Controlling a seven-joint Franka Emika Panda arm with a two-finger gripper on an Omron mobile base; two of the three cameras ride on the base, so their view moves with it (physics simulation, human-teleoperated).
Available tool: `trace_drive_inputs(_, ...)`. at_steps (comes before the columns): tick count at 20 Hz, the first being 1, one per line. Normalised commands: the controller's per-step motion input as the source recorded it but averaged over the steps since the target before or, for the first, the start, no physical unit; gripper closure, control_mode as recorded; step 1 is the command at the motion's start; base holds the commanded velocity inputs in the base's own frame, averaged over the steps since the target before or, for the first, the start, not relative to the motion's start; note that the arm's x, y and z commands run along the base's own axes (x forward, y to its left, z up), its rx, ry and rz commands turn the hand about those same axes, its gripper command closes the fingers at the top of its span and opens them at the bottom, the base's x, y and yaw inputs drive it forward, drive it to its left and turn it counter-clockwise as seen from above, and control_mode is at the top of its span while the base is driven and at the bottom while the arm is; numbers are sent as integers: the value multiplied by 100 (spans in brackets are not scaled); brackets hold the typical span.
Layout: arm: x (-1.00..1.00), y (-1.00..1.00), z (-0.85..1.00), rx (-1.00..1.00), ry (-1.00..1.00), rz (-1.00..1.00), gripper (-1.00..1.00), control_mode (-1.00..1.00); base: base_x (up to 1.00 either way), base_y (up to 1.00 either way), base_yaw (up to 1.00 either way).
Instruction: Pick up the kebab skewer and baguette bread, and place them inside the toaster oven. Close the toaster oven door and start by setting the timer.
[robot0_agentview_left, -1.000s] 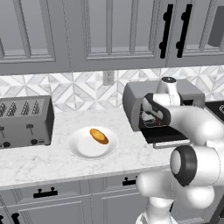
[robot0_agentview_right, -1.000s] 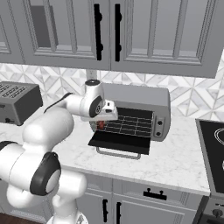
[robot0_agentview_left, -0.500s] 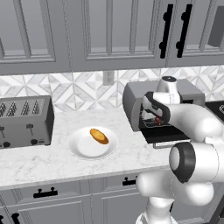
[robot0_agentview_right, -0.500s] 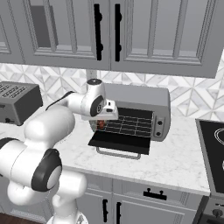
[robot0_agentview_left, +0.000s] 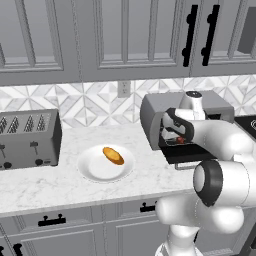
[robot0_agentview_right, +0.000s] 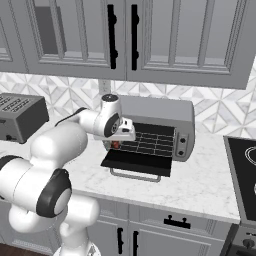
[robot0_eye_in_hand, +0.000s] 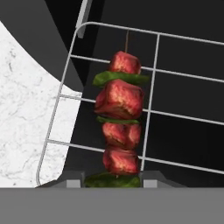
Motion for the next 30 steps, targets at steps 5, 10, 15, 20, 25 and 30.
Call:
trace_drive_inputs(5,0,0,-2,2,0,0,100,-100,0,0,0)
trace_drive_inputs(10,0,0,-4,0,0,0,100,-100,0,0,0)
trace_drive_inputs(15,0,0,0,0,0,0,-100,-100,0,0,0)
trace_drive_inputs(20,0,1,0,0,0,0,-100,-100,0,0,0)
trace_drive_inputs(25,0,0,8,0,-1,0,-100,-100,0,0,0)
trace_drive_inputs(30,-41,20,74,0,-10,0,-100,-100,0,0,0)
